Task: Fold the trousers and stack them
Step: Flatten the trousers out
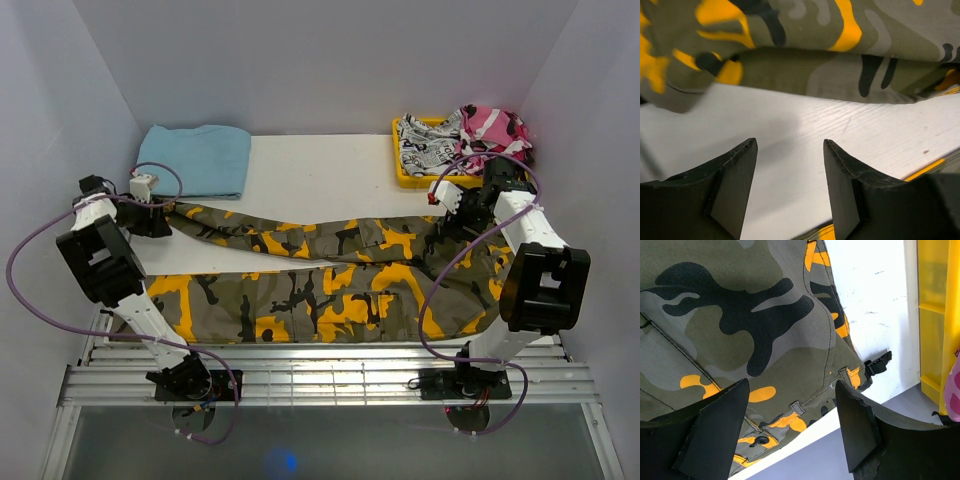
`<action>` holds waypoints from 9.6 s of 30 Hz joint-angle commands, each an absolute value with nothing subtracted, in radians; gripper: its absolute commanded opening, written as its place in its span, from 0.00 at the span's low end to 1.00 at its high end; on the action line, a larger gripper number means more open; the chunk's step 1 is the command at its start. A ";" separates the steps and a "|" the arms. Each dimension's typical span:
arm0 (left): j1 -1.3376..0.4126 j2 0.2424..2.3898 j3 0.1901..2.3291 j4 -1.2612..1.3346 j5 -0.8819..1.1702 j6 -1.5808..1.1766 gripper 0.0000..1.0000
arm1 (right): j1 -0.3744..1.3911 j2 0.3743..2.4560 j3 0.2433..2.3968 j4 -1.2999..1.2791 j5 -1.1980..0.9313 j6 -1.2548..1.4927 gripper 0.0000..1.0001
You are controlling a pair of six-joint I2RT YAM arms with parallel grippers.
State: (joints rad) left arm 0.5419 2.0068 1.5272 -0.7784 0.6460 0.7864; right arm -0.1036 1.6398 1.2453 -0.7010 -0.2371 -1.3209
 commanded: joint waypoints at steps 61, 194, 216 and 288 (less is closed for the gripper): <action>0.404 2.150 2.290 -1.005 0.201 0.508 0.00 | -0.255 1.614 1.267 -0.586 -0.367 -1.333 0.72; 0.351 2.274 1.876 -0.638 0.561 1.940 0.52 | -0.607 1.819 1.330 -0.476 -0.310 -0.706 0.08; 0.353 2.210 1.824 -0.675 0.568 1.973 0.72 | -0.609 1.824 1.322 -0.476 -0.324 -0.704 0.08; 0.474 2.191 2.154 -1.072 0.333 0.807 0.00 | -0.767 1.720 1.259 -0.249 -0.663 -0.632 0.08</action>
State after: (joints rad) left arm 0.5049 2.0521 1.9446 -1.1530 0.3752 0.9649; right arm -0.7792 1.6806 1.2339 -0.3779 -0.7170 -0.6624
